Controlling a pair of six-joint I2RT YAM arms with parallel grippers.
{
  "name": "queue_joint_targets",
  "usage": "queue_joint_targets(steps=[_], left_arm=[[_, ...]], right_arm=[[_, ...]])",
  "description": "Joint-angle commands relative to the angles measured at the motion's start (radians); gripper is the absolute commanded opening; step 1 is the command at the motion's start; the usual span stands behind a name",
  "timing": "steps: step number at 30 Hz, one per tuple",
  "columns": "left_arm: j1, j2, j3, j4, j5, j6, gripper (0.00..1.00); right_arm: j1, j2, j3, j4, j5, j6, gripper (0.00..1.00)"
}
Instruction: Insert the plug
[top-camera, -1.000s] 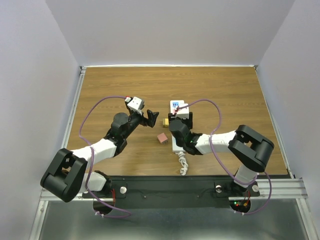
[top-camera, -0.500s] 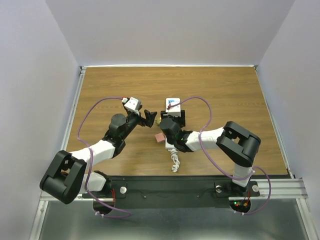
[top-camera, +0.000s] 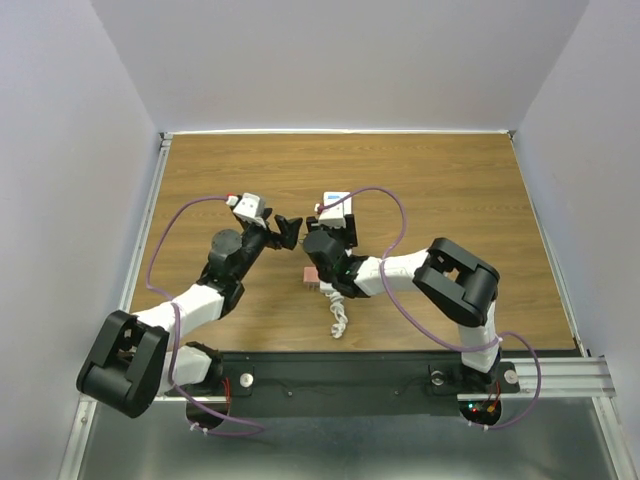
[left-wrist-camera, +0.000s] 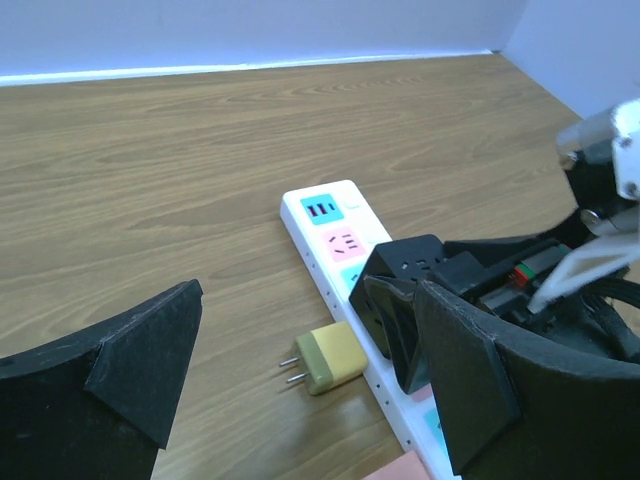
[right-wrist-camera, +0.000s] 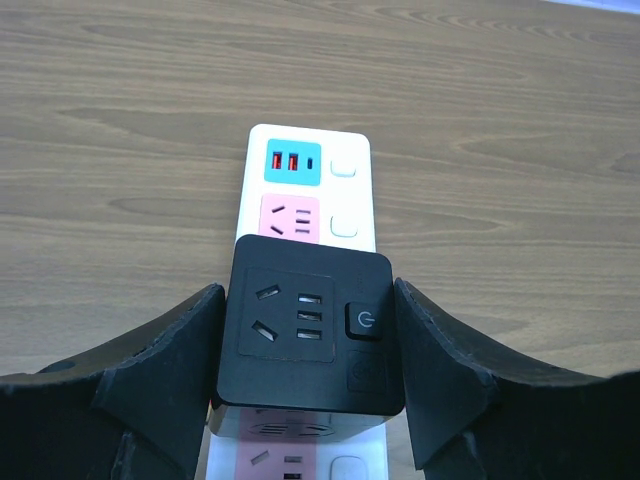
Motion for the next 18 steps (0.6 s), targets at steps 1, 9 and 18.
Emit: queue_joint_targets(steps=[1, 9, 18], left_arm=[[0.045, -0.036, -0.017, 0.049, -0.052, -0.06, 0.98], [0.097, -0.05, -0.046, 0.093, -0.008, -0.098, 0.98], [0.12, -0.048, -0.054, 0.115, 0.023, -0.112, 0.98]], right_arm=[[0.029, 0.218, -0.087, -0.435, -0.268, 0.052, 0.0], [0.088, 0.284, -0.062, -0.467, -0.279, 0.099, 0.0], [0.094, 0.312, -0.049, -0.491, -0.281, 0.125, 0.0]])
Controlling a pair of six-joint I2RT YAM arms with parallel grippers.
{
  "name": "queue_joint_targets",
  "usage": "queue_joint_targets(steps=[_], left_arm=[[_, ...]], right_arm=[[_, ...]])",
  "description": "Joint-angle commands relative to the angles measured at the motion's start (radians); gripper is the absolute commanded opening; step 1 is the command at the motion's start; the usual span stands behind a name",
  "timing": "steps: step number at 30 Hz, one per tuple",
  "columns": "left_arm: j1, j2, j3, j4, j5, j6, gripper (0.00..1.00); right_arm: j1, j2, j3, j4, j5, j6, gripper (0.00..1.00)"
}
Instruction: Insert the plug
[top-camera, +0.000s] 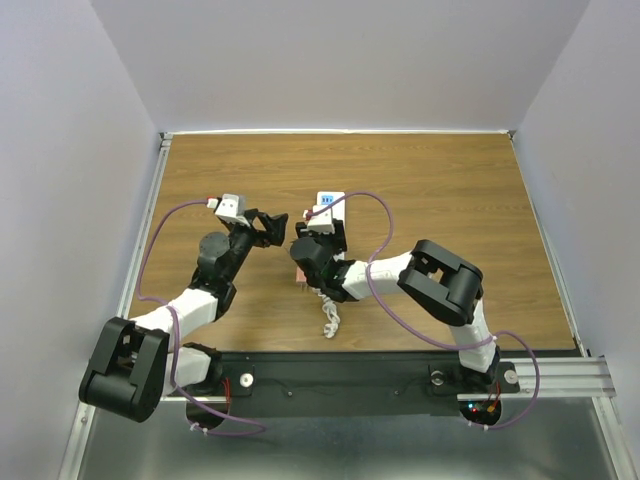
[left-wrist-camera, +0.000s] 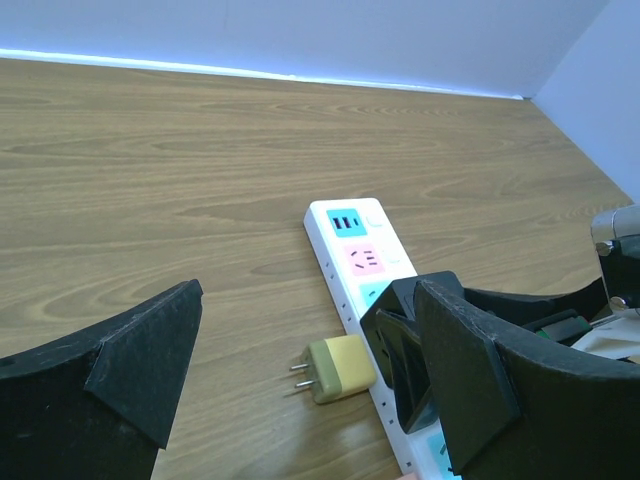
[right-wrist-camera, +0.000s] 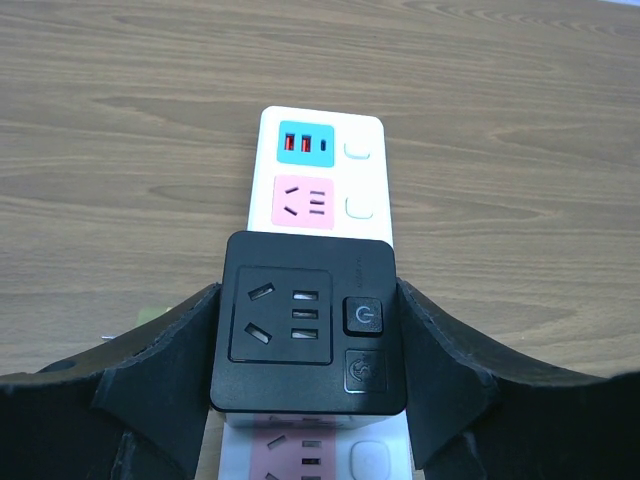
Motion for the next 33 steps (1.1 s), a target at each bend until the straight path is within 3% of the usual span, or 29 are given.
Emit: queue_joint_targets(steps=[1, 11, 26, 33], left_arm=[[0.008, -0.022, -0.003, 0.074, 0.03, -0.009, 0.98], [0.008, -0.028, -0.011, 0.084, 0.036, 0.002, 0.98], [0.002, -0.003, -0.008, 0.09, 0.04, 0.009, 0.94], [-0.115, -0.025, -0.021, 0.033, -0.076, 0.046, 0.93]], right_arm=[[0.044, 0.216, -0.148, -0.48, -0.329, 0.107, 0.0], [-0.012, 0.19, -0.157, -0.473, -0.274, 0.21, 0.0], [-0.175, 0.071, -0.145, -0.381, -0.27, 0.138, 0.0], [-0.2, 0.048, -0.129, -0.37, -0.248, 0.148, 0.03]])
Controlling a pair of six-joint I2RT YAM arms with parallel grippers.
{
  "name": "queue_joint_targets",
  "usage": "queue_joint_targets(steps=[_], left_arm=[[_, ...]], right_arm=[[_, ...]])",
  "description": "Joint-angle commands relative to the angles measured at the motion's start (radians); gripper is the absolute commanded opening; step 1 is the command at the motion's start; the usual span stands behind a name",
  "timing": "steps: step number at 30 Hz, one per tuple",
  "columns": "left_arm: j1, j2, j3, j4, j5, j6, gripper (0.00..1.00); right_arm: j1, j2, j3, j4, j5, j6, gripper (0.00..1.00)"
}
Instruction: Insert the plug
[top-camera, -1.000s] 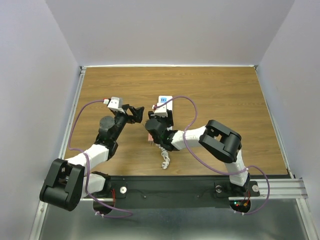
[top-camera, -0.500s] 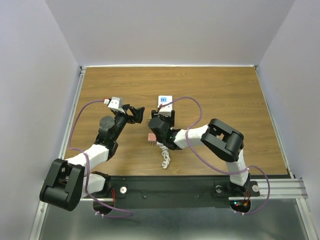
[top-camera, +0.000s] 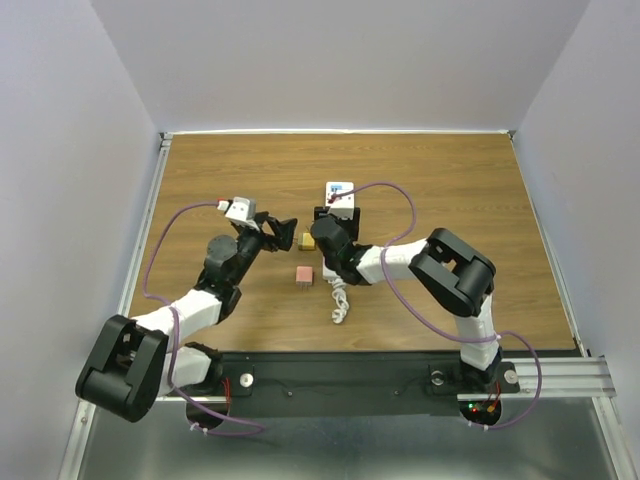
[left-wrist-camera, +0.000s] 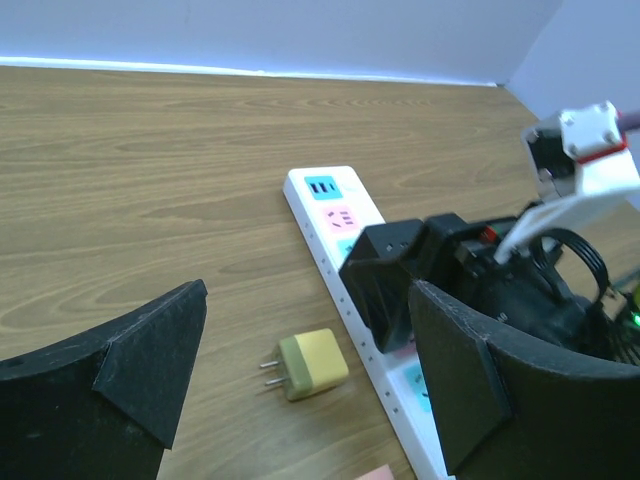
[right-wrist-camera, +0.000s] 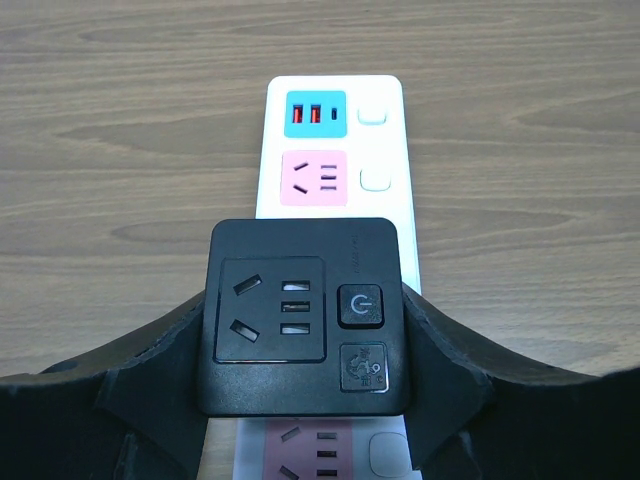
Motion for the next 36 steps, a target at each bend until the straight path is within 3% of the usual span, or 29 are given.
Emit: queue_joint_targets(steps=[1, 2, 5, 6, 7, 12, 13, 14, 26, 36], left_arm=[[-0.114, -0.03, -0.02, 0.005, -0.094, 0.037, 0.93], [-0.139, -0.041, -0.02, -0.013, -0.141, 0.042, 0.92], [-0.222, -0.088, -0.054, -0.057, -0.249, 0.031, 0.92], [-0.236, -0.102, -0.083, -0.06, -0.257, 0.019, 0.92], [-0.246, -0.114, -0.094, -0.07, -0.267, 0.008, 0.92], [-0.35, -0.171, -0.138, -0.129, -0.375, -0.035, 0.91], [-0.367, -0.171, -0.137, -0.136, -0.386, -0.039, 0.91], [-0.396, -0.164, -0.135, -0.142, -0.401, -0.044, 0.91], [-0.555, -0.018, -0.125, -0.198, -0.582, -0.131, 0.91], [-0.592, 0.189, -0.036, -0.196, -0.7, -0.154, 0.91]], right_arm=[[-0.048, 0.092, -0.09, -0.362, -0.069, 0.016, 0.06], [-0.048, 0.08, -0.092, -0.359, -0.074, 0.017, 0.09], [-0.048, 0.005, -0.13, -0.331, -0.098, 0.003, 0.32], [-0.048, -0.017, -0.145, -0.314, -0.115, -0.018, 0.38], [-0.048, -0.046, -0.159, -0.296, -0.132, -0.03, 0.51], [-0.048, -0.216, -0.248, -0.194, -0.279, -0.109, 0.78], [-0.048, -0.236, -0.257, -0.19, -0.299, -0.118, 0.92], [-0.048, -0.28, -0.277, -0.173, -0.333, -0.13, 0.96], [-0.048, -0.606, -0.449, -0.112, -0.456, -0.115, 0.99], [-0.048, -0.873, -0.59, -0.118, -0.516, -0.081, 1.0]])
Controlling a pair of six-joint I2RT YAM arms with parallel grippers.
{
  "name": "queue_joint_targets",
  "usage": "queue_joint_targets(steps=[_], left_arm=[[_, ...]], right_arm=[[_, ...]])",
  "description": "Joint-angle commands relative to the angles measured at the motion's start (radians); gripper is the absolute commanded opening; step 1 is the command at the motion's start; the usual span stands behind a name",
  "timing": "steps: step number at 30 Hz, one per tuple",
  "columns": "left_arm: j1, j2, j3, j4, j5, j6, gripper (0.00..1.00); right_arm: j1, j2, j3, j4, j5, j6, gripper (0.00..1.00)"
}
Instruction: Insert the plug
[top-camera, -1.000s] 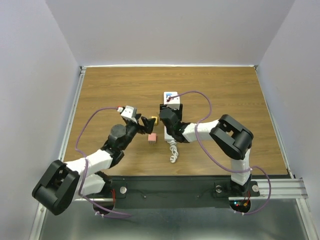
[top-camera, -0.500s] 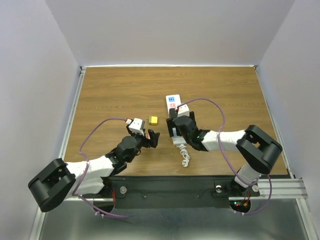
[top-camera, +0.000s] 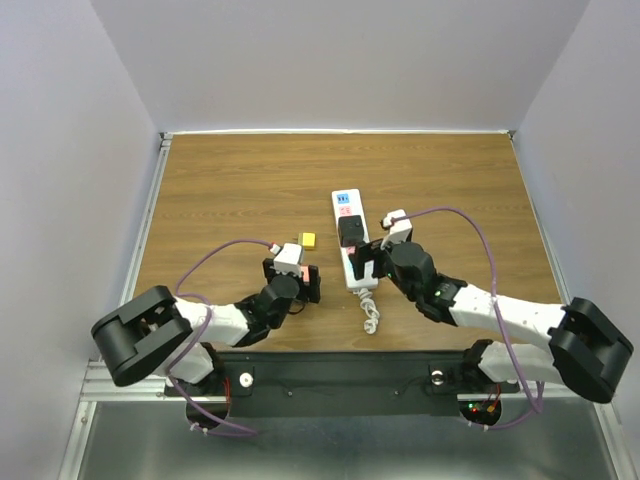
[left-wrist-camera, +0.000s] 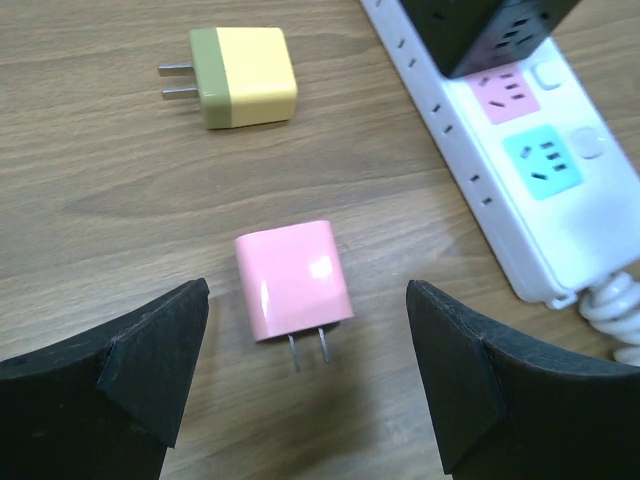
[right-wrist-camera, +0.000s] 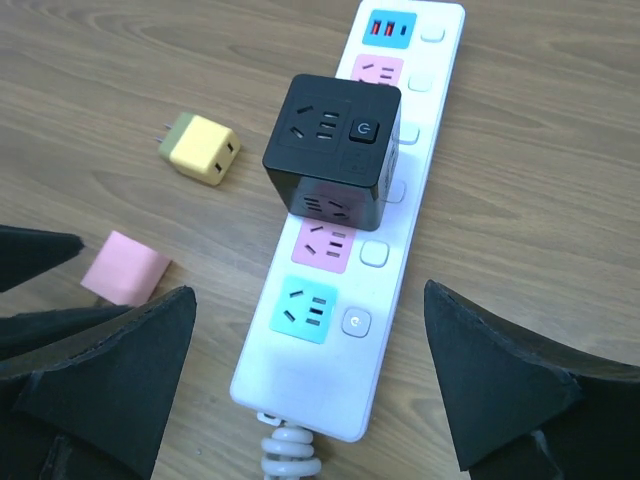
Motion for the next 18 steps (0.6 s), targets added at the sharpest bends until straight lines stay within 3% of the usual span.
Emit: queue_joint_targets(steps=[1, 8, 11, 13, 14, 17, 18], left_arm=[[-0.007, 0.057, 0.062, 0.028, -0.1, -0.024, 0.91], [-0.005, 0.17, 0.105, 0.051, -0.121, -0.015, 0.89], [-0.005, 0.212, 0.125, 0.061, -0.109, -0.001, 0.79], [-0.007, 0.247, 0.131, 0.074, -0.101, 0.01, 0.64], [-0.007, 0.261, 0.129, 0.083, -0.086, 0.017, 0.51], [-0.007, 0.266, 0.113, 0.124, -0.065, 0.045, 0.32], [-0.007, 0.264, 0.107, 0.135, -0.049, 0.056, 0.18]], right_arm=[[-0.002, -0.08, -0.035, 0.02, -0.029, 0.016, 1.0], [-0.002, -0.149, -0.074, -0.001, -0.008, 0.016, 1.0], [-0.002, -0.159, -0.076, -0.001, -0.018, 0.016, 1.0], [-0.002, -0.169, -0.078, -0.003, -0.043, 0.016, 1.0], [-0.002, -0.183, -0.078, -0.007, -0.064, 0.016, 1.0], [0.0, -0.221, -0.082, -0.015, -0.11, 0.022, 1.0], [-0.002, -0.229, -0.088, -0.015, -0.151, 0.025, 1.0]])
